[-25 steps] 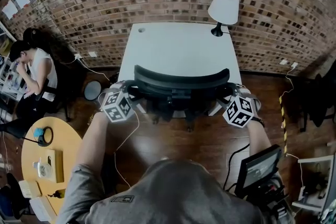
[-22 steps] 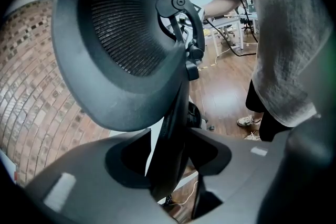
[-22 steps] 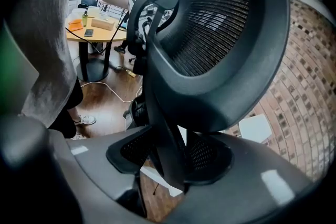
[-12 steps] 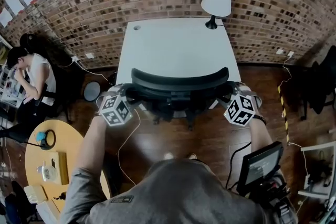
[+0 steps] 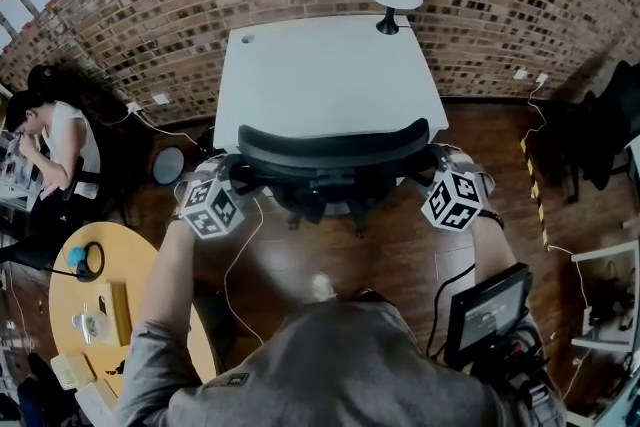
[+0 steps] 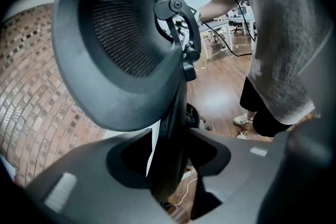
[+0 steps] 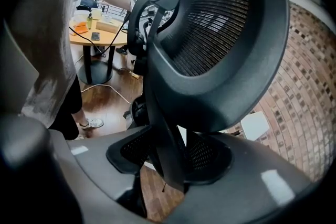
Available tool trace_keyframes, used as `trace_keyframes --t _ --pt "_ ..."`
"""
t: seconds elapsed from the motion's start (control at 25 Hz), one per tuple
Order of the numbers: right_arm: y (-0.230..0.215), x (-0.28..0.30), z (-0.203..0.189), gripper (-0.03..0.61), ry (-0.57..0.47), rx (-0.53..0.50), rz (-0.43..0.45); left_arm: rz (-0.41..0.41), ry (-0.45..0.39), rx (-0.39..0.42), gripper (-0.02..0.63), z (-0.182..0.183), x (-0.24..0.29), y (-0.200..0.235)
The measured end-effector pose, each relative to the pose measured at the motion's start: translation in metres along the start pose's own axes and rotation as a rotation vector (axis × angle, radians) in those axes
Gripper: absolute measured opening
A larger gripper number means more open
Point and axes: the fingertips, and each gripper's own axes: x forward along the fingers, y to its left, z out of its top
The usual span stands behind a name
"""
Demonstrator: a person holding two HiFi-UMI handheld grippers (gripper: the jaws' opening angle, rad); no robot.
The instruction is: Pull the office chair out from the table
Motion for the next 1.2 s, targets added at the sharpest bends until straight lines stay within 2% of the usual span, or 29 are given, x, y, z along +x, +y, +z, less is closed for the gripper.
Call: trace_keyframes --t 0.28,0.56,1.2 --pt "0.027 -0.016 0.007 0.213 -0.038 -0.018 -0.009 0.024 0.016 -0.021 0.197 -0.001 -0.017 -0.025" --pt "0.048 -0.033 -0.002 0.212 -0.060 -0.040 -0.009 0.038 0.033 -0.044 0.204 0.010 -0.022 -0.052" --pt "0.079 -0.069 -0.003 0.209 -0.092 -0.069 0.001 0.057 0.058 -0.085 0.209 0.027 -0.046 -0.093"
